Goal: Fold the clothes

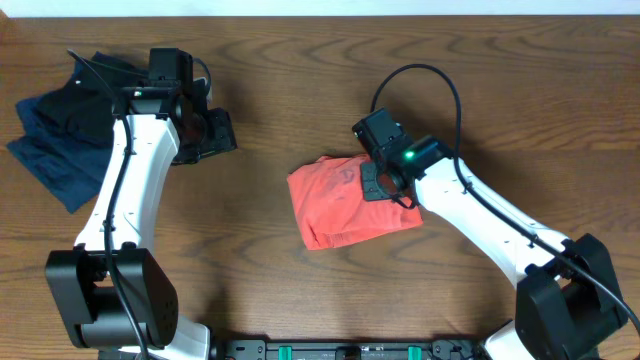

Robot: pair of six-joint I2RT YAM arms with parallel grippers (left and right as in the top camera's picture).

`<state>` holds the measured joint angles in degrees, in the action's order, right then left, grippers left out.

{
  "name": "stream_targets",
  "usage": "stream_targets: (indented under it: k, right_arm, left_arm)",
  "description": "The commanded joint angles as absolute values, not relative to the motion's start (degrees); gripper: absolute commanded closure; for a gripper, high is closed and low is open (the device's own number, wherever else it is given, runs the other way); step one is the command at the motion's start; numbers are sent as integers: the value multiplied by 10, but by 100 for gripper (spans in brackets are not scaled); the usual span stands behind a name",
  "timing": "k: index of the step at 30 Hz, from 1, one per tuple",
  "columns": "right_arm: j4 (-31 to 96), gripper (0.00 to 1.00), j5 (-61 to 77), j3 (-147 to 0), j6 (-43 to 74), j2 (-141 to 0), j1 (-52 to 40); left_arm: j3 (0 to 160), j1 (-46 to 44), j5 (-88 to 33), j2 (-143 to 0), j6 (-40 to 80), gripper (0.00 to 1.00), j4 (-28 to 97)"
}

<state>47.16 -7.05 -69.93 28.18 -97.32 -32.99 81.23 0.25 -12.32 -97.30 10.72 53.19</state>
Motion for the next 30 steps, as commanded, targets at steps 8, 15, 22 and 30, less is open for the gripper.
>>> stream_targets:
  k: [8,15,22,30]
  right_arm:
    - [498,99,-107,-744,198,-954,-293]
    - [521,95,-123,-697,205,-974,-272]
    - [540,49,-120,-684,218,-975,-264]
    - [567,78,-91,-745,226,-932,-260]
  left_arm:
    - [819,2,-130,-971,114,44,536]
    - [819,2,-130,-971,114,43,544]
    - [819,-15,-166,-971,105,43,536]
    - [819,-96,-238,-972,67,45,422]
